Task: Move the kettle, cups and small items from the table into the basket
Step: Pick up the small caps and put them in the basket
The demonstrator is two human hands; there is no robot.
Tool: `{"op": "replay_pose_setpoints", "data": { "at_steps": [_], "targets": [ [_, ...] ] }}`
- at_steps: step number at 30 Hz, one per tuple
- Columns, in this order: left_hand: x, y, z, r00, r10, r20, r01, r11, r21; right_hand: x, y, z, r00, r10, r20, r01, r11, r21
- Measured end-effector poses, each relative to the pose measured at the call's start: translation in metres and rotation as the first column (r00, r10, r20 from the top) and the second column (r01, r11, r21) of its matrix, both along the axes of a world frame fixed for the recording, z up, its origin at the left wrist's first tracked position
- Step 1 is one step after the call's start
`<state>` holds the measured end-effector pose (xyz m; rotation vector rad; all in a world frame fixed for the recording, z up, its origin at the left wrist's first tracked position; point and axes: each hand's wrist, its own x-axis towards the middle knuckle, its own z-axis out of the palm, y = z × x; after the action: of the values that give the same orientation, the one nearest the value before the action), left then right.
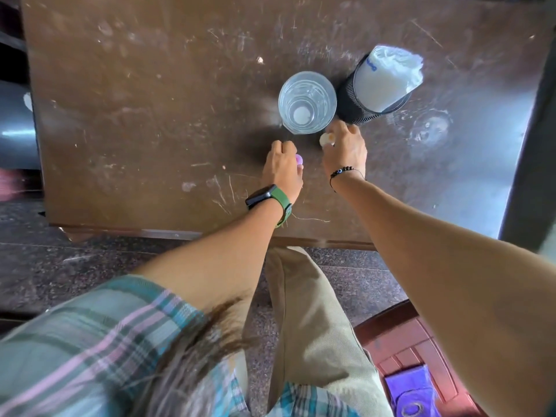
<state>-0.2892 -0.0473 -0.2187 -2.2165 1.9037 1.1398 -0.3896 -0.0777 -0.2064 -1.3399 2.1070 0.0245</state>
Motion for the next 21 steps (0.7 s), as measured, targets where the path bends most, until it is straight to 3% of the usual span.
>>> {"op": "replay_pose_setpoints", "data": {
  "at_steps": [12,21],
  "targets": [
    [0.031,0.004,0.063,1.000,-0.016,-0.009,0.015,0.994,-0.105,0.031,0.026,0.063,0.996,-0.047,0.075,0.050,0.998,-0.036],
    [0.125,0.015,0.145,0.986,0.150,-0.071,-0.160,0.972,-0.170,0.112,0.024,0.150,0.980,0.172,0.103,-0.159,0.980,-0.118]
  ]
}}
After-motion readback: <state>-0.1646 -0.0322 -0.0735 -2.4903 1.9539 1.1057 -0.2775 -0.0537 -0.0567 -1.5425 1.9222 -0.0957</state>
